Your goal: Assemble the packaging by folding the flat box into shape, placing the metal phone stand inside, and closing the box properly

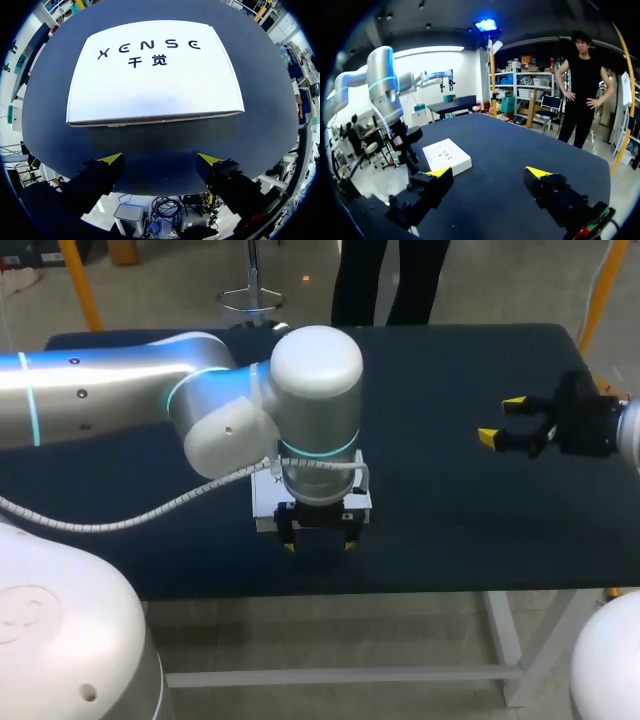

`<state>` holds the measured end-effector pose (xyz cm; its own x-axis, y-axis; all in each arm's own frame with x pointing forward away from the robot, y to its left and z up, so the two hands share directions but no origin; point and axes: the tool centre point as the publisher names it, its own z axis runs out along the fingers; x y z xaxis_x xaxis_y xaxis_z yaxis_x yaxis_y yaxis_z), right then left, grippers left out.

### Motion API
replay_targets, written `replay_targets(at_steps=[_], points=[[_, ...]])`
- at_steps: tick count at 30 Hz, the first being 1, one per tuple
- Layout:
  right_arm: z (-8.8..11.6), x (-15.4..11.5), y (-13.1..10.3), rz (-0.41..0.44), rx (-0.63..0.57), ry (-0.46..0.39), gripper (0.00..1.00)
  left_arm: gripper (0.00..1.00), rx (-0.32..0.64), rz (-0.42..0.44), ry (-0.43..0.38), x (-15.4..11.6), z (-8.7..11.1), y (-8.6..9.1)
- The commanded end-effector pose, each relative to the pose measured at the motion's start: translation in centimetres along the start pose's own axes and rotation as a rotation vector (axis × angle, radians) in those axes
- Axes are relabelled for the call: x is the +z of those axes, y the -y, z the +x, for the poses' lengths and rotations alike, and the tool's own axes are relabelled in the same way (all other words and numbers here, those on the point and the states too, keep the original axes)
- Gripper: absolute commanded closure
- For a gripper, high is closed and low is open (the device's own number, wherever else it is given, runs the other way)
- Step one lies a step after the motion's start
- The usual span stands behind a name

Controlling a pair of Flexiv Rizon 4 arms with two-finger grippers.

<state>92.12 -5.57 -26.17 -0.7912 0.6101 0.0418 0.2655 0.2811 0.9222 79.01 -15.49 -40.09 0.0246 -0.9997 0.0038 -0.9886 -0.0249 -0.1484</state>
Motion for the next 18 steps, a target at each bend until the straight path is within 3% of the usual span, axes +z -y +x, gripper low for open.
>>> replay_targets(at_steps=[1, 18], points=[[-0.1, -0.2, 0.2, -0.048, -0.002, -0.005, 0.0, 0.0, -0.011, -0.003, 0.021, 0.5, 0.4, 1.0], [-0.1, -0.2, 0.2, -0.048, -0.002, -0.005, 0.0, 0.0, -0.065, 0.019, 0.066, 1.3, 0.5, 5.7]])
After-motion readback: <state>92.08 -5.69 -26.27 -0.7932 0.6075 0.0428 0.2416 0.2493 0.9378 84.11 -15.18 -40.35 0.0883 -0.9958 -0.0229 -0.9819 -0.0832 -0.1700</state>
